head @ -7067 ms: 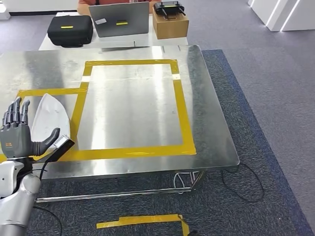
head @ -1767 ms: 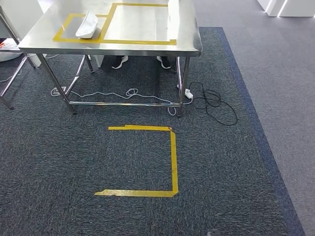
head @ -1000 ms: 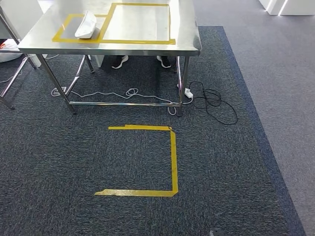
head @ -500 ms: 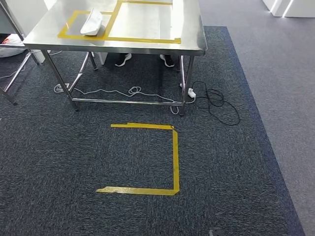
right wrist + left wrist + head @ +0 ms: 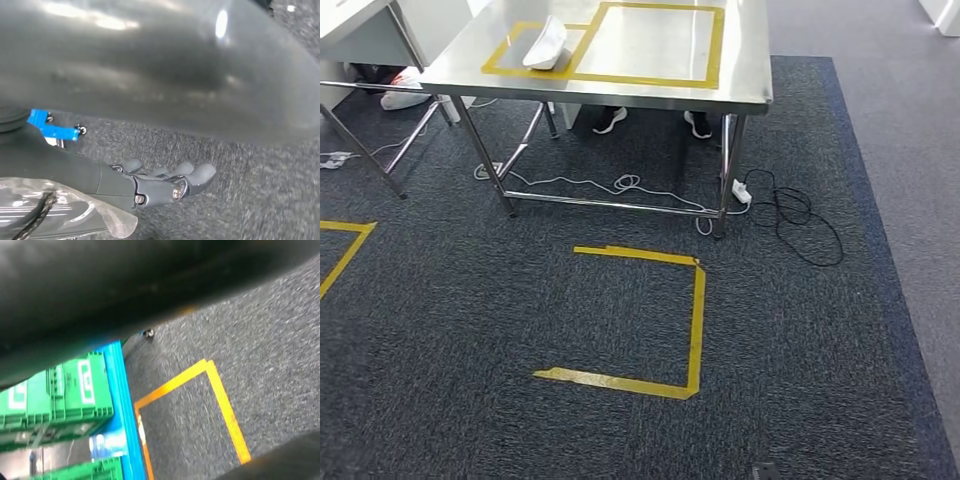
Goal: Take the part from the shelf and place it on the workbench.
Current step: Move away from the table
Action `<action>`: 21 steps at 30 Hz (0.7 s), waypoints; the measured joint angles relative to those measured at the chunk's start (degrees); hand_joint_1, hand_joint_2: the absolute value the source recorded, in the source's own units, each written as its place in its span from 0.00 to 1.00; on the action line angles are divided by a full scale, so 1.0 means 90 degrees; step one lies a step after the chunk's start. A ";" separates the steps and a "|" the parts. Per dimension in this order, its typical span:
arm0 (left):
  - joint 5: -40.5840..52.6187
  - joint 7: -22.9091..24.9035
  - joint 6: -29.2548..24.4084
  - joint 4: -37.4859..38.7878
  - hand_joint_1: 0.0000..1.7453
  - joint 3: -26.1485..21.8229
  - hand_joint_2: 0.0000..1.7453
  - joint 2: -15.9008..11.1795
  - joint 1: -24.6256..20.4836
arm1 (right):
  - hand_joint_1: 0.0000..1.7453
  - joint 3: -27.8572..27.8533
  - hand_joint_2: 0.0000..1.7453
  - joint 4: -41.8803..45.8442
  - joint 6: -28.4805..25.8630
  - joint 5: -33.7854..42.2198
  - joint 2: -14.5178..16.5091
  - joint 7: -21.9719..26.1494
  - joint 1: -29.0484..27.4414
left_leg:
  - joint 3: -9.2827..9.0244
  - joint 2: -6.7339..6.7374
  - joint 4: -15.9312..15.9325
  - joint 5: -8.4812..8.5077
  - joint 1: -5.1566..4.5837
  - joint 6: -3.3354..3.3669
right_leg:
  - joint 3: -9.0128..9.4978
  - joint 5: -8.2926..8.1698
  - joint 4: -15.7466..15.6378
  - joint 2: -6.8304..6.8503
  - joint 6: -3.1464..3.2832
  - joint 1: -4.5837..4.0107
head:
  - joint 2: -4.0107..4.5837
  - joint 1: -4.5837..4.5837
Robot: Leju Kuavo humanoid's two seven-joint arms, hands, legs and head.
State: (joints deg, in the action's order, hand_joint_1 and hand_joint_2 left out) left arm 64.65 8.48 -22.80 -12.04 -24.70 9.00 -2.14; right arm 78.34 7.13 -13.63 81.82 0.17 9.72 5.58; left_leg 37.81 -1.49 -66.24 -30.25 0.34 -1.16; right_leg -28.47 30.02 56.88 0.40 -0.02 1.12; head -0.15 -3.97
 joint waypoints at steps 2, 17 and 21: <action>0.0000 0.0000 0.0000 0.0000 0.00 0.0000 0.00 0.0002 -0.0006 | 0.00 0.0000 0.00 0.0000 0.0002 0.0003 0.0000 0.0001 -0.0021 | 0.0280 0.0083 -0.0759 -0.0343 0.0005 -0.0022 | -0.0033 -0.0009 0.0005 0.0184 0.0017 -0.0025 | 0.0000 0.0010; 0.0052 -0.0010 -0.0021 0.0002 0.00 -0.0052 0.00 0.0033 -0.0017 | 0.00 0.0110 0.00 0.0000 -0.0004 -0.0181 0.0002 -0.0005 0.0016 | -0.0625 0.0053 0.1074 0.0472 -0.0070 0.0387 | -0.0807 0.0887 0.1674 -0.0009 -0.0224 -0.0068 | 0.0000 -0.0026; 0.0068 0.0012 -0.0021 0.0002 0.00 -0.0081 0.00 0.0040 -0.0001 | 0.00 0.0235 0.00 0.0000 -0.0027 -0.0304 0.0001 -0.0015 0.0003 | -0.0615 -0.0318 0.1053 0.0503 -0.0073 0.0355 | -0.0524 0.0264 0.0948 -0.0193 -0.0189 -0.0059 | 0.0000 -0.0025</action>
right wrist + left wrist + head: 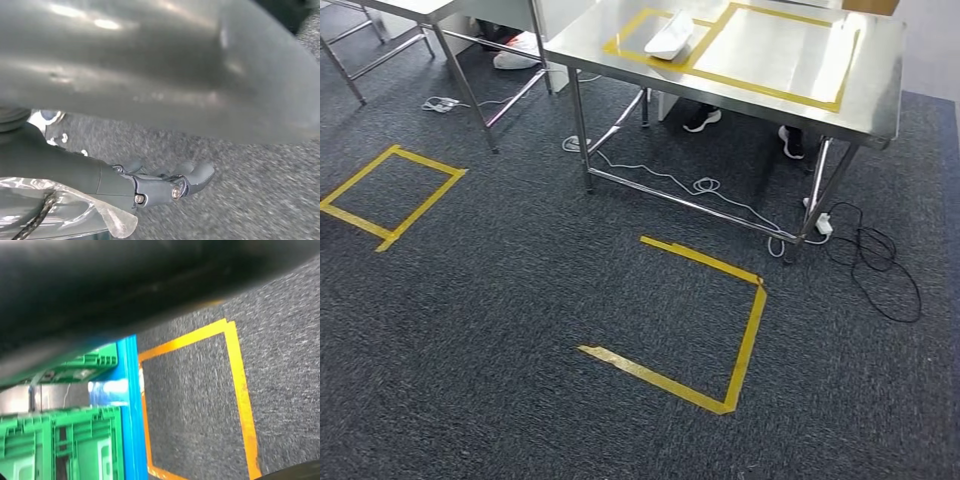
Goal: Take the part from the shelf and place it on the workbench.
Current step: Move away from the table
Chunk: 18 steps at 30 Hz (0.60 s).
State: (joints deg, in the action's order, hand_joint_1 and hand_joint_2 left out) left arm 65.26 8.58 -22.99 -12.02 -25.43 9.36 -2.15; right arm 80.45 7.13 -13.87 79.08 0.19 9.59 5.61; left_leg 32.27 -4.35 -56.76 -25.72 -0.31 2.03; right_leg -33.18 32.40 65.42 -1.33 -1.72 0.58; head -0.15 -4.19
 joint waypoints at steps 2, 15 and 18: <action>0.0002 0.0001 0.0000 0.0000 0.00 -0.0004 0.00 0.0010 -0.0014 | 0.00 0.0041 0.00 -0.0001 -0.0001 -0.0019 -0.0006 -0.0001 0.0008 | 0.0024 -0.0156 -0.0022 0.0015 -0.0008 -0.0049 | 0.0347 -0.0276 -0.0780 -0.0249 0.0045 0.0012 | 0.0000 0.0002; 0.0002 0.0010 0.0022 0.0000 0.00 -0.0024 0.00 0.0016 0.0019 | 0.00 0.0282 0.00 0.0000 -0.0099 -0.0211 -0.0003 -0.0116 -0.0005 | 0.0527 0.0589 -0.1121 -0.0377 0.0185 -0.0448 | 0.0589 -0.0328 -0.1109 0.0684 0.0181 0.0031 | 0.0000 0.0062; 0.0002 0.0013 0.0022 0.0000 0.00 -0.0025 0.00 0.0026 -0.0007 | 0.00 0.0319 0.00 -0.0002 -0.0114 -0.0228 -0.0007 -0.0123 0.0013 | 0.0003 0.0901 -0.0126 -0.0080 0.0168 -0.0418 | 0.0628 -0.0214 -0.1077 0.0877 0.0037 0.0008 | 0.0000 0.0054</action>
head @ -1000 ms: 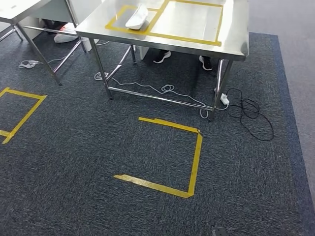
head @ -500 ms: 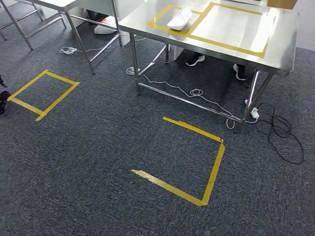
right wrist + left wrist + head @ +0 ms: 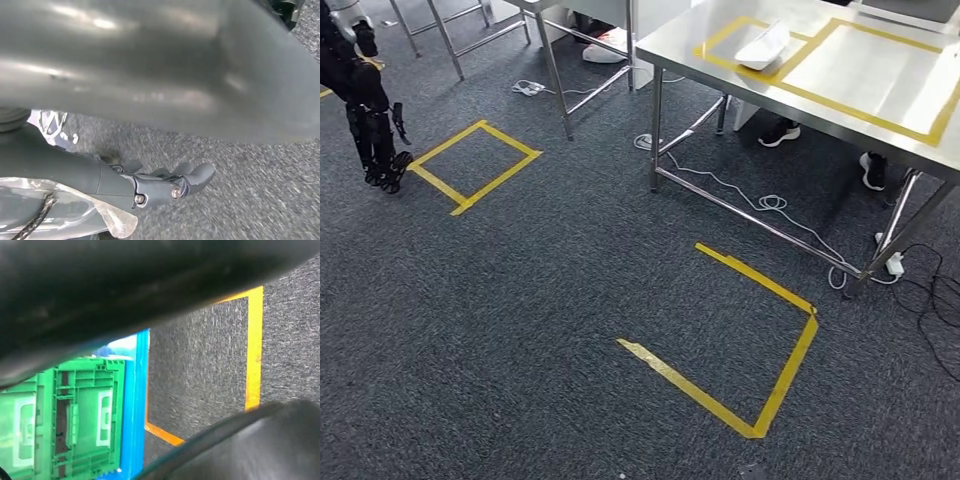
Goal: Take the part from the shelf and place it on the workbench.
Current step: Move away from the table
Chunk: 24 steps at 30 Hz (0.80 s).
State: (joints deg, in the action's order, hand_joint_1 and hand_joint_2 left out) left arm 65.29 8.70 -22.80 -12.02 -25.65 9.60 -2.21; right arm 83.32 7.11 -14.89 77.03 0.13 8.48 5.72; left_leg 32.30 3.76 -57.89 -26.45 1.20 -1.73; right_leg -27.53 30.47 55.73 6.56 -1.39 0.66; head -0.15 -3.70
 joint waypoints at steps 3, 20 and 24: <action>-0.0005 0.0001 0.0000 0.0001 0.00 -0.0005 0.00 0.0003 0.0019 | 0.00 0.0041 0.00 0.0000 -0.0013 -0.0029 -0.0001 -0.0010 0.0038 | 0.0013 -0.0168 0.0042 -0.0012 -0.0039 0.0155 | 0.0099 0.0051 -0.0015 0.0102 -0.0121 0.0029 | 0.0000 -0.0022; -0.0066 0.0013 0.0058 0.0005 0.00 -0.0072 0.00 0.0041 0.0022 | 0.00 0.0106 0.00 0.0001 0.0000 -0.0061 -0.0008 -0.0002 0.0020 | 0.0239 -0.1060 -0.0184 -0.0059 -0.0146 0.0183 | -0.0159 -0.0216 0.0005 -0.0989 0.0194 -0.0078 | 0.0000 -0.0070; -0.0073 -0.0018 0.0035 0.0005 0.00 -0.0133 0.00 0.0033 -0.0010 | 0.00 0.0126 0.00 -0.0001 -0.0016 -0.0057 -0.0004 0.0010 -0.0004 | 0.0921 -0.0511 -0.1625 -0.0755 -0.0100 0.0045 | -0.0125 -0.0195 -0.0034 -0.0541 0.0240 -0.0078 | 0.0000 -0.0046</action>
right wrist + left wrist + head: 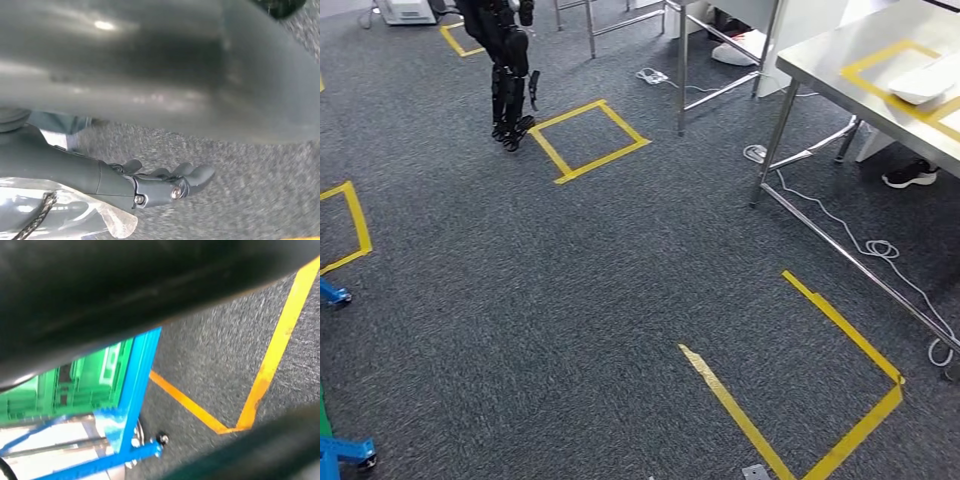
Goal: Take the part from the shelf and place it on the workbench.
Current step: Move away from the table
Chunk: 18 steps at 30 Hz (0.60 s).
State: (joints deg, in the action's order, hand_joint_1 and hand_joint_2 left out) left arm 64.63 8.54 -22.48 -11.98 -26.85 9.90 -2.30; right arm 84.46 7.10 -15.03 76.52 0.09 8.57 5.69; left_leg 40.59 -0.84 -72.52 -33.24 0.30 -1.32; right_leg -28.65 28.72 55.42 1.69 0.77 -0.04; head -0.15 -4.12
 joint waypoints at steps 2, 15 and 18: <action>-0.0001 -0.0013 -0.0013 0.0000 0.00 -0.0018 0.00 0.0000 0.0016 | 0.00 0.0017 0.00 0.0001 0.0002 0.0000 0.0001 0.0001 0.0007 | -0.0033 0.0054 0.0019 0.0145 0.0051 -0.0060 | 0.0018 0.0030 0.0005 0.0197 -0.0021 0.0009 | 0.0000 0.0001; -0.0039 0.0039 -0.0042 0.0005 0.00 -0.0036 0.00 0.0006 0.0004 | 0.00 0.0068 0.00 0.0004 0.0013 0.0004 0.0016 0.0015 0.0048 | -0.0876 -0.0081 0.1687 0.0777 0.0011 0.0307 | -0.0696 0.1066 0.1795 -0.0152 -0.0343 0.0067 | 0.0000 -0.0073; -0.0041 0.0050 -0.0038 0.0005 0.00 -0.0038 0.00 0.0006 0.0008 | 0.00 0.0072 0.00 0.0005 0.0018 0.0009 0.0021 0.0008 0.0018 | -0.0897 -0.0381 0.1682 0.0775 0.0000 0.0306 | -0.0773 0.0672 0.1636 -0.0230 -0.0301 0.0068 | 0.0000 -0.0072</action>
State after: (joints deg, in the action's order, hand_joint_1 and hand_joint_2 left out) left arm 64.26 8.99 -22.83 -11.93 -27.18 9.95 -2.23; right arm 85.11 7.15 -14.87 76.59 0.27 8.64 5.85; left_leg 32.52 -4.27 -57.37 -26.26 0.30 1.43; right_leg -35.61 34.77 70.15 -0.38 -1.94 0.57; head -0.15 -4.76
